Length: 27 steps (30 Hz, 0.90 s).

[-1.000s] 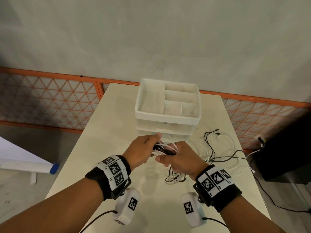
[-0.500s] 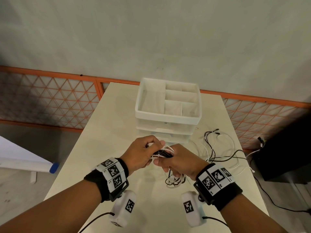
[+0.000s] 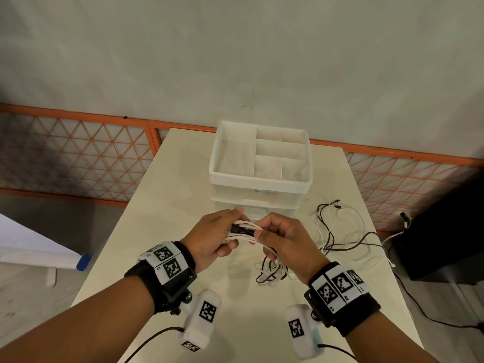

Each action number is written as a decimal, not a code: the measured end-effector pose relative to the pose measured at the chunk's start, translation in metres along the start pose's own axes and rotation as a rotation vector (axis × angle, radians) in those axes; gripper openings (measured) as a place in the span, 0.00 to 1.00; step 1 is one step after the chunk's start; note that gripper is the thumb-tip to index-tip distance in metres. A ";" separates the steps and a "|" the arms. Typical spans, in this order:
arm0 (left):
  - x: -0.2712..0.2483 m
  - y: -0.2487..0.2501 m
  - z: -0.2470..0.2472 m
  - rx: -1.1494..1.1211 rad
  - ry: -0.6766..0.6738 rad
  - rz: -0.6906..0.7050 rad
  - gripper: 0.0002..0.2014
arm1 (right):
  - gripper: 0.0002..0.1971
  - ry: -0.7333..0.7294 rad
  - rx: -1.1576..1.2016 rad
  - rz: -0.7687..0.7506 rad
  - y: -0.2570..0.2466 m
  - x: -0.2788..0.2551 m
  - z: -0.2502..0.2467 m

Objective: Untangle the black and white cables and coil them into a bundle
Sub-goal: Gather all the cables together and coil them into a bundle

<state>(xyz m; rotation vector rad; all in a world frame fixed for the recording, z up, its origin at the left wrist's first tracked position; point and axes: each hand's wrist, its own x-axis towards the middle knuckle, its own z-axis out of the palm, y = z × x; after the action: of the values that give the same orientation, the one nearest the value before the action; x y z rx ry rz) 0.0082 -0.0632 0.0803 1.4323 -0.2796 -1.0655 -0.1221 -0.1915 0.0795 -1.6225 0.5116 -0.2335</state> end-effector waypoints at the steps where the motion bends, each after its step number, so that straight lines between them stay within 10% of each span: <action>1: -0.001 0.000 0.000 0.027 -0.016 -0.007 0.20 | 0.03 -0.017 -0.004 0.012 -0.001 0.000 0.001; 7: -0.004 0.001 0.006 0.241 -0.089 0.035 0.27 | 0.08 -0.032 -0.136 0.018 -0.006 0.000 0.002; 19: 0.005 0.002 0.004 0.032 0.128 0.040 0.09 | 0.07 -0.055 -0.030 0.048 -0.001 -0.002 0.000; 27: -0.001 0.010 0.001 0.150 -0.125 0.013 0.20 | 0.08 -0.033 -0.012 0.018 0.003 -0.003 -0.001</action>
<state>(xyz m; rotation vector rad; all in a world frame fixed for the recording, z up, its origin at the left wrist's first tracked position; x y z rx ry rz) 0.0112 -0.0653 0.0899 1.4975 -0.4663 -1.1451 -0.1258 -0.1914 0.0774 -1.6296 0.5033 -0.1902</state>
